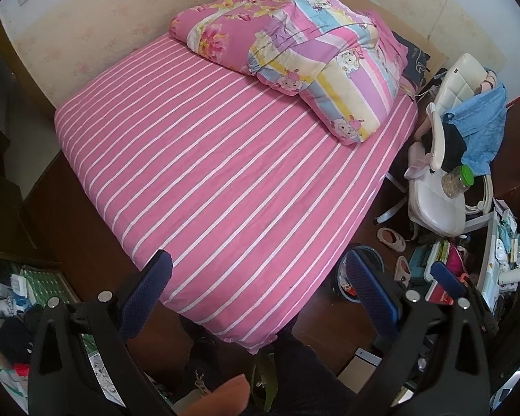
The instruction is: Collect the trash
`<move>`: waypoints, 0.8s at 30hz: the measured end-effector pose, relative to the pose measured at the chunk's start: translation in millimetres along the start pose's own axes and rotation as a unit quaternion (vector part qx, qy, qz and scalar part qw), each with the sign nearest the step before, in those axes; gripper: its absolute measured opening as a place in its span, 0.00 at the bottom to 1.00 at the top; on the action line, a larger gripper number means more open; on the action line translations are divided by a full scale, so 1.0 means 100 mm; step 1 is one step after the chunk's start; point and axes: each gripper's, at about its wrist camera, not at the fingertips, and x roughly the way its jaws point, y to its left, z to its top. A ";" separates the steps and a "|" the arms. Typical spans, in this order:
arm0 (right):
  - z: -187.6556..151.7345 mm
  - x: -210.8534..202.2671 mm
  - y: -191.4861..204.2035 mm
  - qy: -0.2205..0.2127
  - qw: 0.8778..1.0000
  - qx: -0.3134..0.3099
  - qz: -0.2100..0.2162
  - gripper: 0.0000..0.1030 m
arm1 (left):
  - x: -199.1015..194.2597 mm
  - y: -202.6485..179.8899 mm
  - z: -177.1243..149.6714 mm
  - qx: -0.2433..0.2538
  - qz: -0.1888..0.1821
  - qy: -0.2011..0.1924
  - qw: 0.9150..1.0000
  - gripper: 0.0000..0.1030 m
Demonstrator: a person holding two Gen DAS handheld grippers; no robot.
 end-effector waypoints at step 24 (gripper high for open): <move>-0.03 -0.03 -0.01 -0.004 1.000 -0.002 0.000 0.90 | 0.01 0.00 0.06 -0.003 -0.011 0.000 1.000 0.95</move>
